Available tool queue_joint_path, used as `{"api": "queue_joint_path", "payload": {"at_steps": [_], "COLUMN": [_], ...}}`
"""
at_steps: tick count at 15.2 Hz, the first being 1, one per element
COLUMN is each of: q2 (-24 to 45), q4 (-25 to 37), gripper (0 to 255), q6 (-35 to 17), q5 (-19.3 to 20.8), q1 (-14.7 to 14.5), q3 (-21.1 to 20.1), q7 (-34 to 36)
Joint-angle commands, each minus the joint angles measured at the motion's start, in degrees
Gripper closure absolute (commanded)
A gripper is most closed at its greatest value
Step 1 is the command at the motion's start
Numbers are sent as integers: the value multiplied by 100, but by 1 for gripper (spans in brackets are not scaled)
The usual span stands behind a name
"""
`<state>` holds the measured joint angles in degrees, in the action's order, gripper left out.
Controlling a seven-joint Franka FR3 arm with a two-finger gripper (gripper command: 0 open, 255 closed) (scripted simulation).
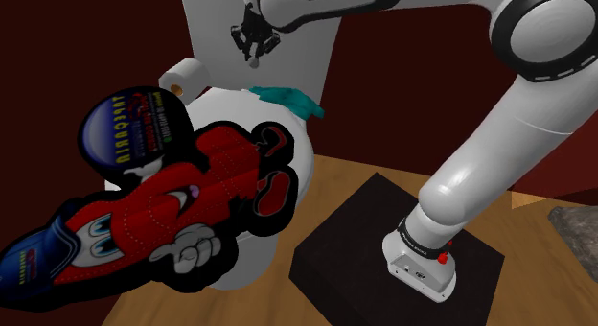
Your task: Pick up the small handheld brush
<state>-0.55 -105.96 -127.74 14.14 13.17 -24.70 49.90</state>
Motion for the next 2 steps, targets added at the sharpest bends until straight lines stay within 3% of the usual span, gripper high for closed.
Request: {"api": "queue_joint_path", "payload": {"at_steps": [1,2], "q2": [-13,-12], "q4": [82,83], "gripper": [255,255], "q6": [86,86], "q5": [-27,-26], "q1": [6,6], "q3": [7,6], "q7": [-41,-41]}}
